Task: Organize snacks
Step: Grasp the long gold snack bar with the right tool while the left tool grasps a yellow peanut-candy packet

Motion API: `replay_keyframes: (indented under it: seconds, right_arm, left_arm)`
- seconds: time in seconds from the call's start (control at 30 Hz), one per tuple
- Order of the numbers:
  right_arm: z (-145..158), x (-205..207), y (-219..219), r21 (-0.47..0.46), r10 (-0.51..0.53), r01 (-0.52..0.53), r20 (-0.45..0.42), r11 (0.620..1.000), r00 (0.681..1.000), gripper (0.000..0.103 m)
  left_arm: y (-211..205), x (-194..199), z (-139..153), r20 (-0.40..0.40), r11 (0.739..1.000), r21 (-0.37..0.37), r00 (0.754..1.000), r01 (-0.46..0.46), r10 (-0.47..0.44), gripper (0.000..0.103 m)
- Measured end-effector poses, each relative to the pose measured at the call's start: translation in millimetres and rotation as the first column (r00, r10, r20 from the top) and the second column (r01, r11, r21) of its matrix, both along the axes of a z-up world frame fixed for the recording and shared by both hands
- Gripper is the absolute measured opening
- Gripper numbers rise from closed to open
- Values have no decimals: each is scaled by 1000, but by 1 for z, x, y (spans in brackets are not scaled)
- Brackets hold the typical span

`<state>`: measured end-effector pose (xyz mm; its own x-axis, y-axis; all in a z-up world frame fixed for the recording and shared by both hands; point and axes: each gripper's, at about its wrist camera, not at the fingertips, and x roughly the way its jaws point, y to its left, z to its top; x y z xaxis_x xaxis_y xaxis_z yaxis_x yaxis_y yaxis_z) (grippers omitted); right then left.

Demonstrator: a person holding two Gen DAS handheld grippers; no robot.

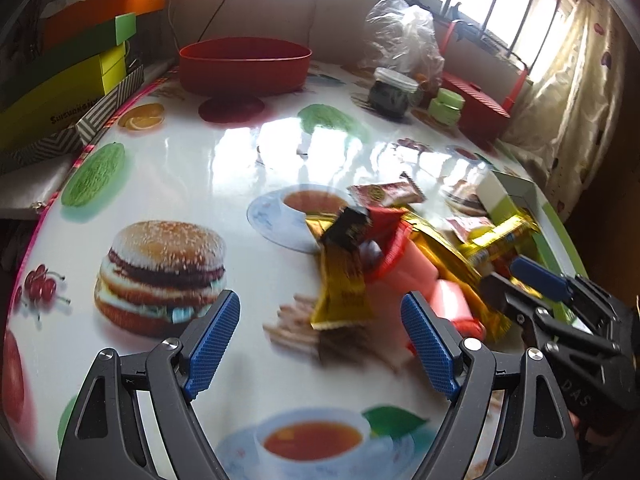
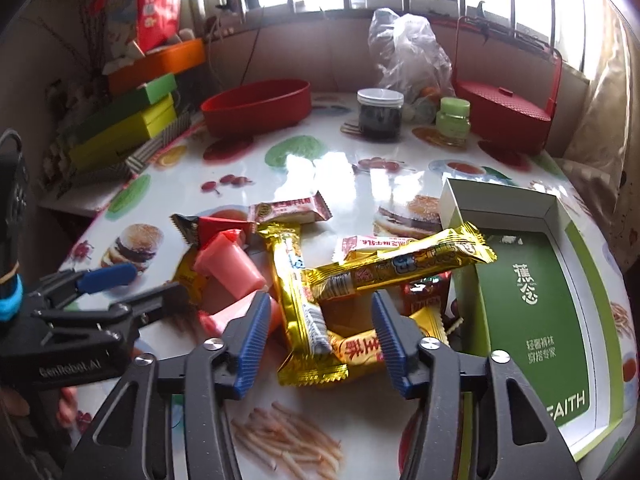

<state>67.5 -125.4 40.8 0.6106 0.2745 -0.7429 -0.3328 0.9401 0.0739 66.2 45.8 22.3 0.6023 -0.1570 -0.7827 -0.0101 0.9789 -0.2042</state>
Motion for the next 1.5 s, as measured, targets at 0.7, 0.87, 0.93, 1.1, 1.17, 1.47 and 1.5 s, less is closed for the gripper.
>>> replay_keyframes:
  seconds: [0.7, 0.87, 0.93, 1.1, 1.17, 1.47, 1.5]
  right_arm:
    - [-24, 28, 14, 25, 61, -59, -99, 998, 993, 30]
    - [-26, 31, 20, 10, 73, -72, -92, 997, 993, 31]
    - [-26, 33, 23, 8, 78, -77, -92, 997, 993, 31]
    - [-27, 34, 23, 14, 79, -78, -96, 997, 992, 24]
    - [-27, 33, 22, 18, 75, -74, -95, 997, 993, 22]
    - [-24, 29, 19, 63, 71, -66, -89, 996, 993, 21]
    - [-23, 28, 19, 68, 73, -67, -87, 995, 994, 21]
  left_arm:
    - [-5, 31, -8, -14, 999, 8, 999, 53, -53, 57]
    - [-7, 33, -9, -10, 998, 20, 998, 65, -65, 57]
    - [-8, 35, -8, -12, 997, 33, 997, 71, -70, 57]
    - [-9, 36, -9, -10, 995, 40, 996, 87, -87, 32]
    - [-8, 36, -9, -10, 996, 34, 996, 88, -88, 31]
    - [-1, 30, -8, -8, 997, 28, 998, 69, -69, 23]
    - [0, 28, -8, -7, 997, 27, 998, 67, -67, 23]
